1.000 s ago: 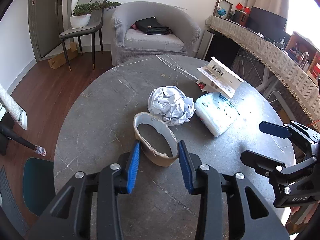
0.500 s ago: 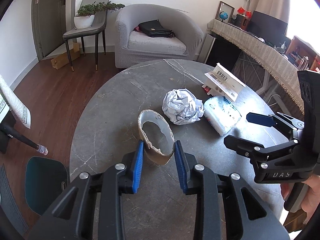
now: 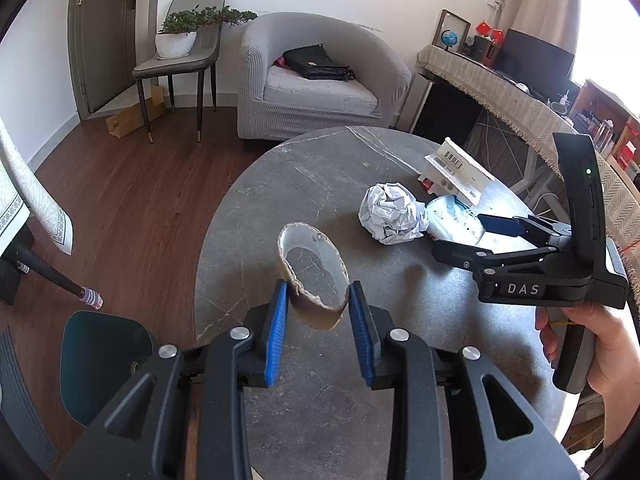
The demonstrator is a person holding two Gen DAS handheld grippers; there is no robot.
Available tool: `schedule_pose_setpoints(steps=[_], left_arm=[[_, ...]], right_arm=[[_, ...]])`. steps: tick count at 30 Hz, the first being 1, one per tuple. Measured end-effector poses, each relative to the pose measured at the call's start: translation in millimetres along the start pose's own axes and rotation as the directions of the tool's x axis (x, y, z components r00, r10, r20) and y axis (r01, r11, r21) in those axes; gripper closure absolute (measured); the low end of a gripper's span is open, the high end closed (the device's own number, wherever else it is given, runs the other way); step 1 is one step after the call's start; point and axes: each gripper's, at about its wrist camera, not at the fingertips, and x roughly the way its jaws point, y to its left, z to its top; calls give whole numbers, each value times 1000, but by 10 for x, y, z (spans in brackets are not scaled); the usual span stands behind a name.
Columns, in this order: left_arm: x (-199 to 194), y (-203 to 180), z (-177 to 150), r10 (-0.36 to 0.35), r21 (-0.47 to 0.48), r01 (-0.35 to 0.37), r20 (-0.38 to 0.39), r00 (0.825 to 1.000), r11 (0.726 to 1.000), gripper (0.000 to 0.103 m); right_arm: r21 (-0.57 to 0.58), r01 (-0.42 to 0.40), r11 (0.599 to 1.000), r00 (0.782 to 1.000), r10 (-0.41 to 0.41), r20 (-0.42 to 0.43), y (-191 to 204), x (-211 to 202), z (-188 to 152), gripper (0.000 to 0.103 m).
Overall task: Collect trash
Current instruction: 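Grasp the brown tape core with the left gripper while the right grasps the blue tissue pack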
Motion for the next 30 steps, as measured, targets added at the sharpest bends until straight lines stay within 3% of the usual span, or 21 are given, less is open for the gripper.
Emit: schedule_pose_setpoints(steps=[9,10,11,12,20,30], left_arm=[[-163,173,-35,0,11,0,14,1000,1000,70],[-178,199,-38,5,13,-5,15,1000,1000,70],[-195,231,-29,9,12,-9,17,1000,1000,70],[-210,269,-25,9,9,-9,19,1000,1000,70],[-392,558,-36,25,-22,-24,38,999,999,70],[-590,941,-116,53,-54,-50,59,997,997,70]], right_arm=[[-3,58,998,998,-58,-26,23,128,63,13],[-5,55,998,998,-55,-26,39,123,72,15],[-8,58,998,998,-58,-25,61,109,79,25],[-14,70,997,997,-71,-31,87,102,83,28],[-50,111,993,994,-111,-7,341,-132,89,34],[-74,22,997,998,-17,66,795,-401,266,34]])
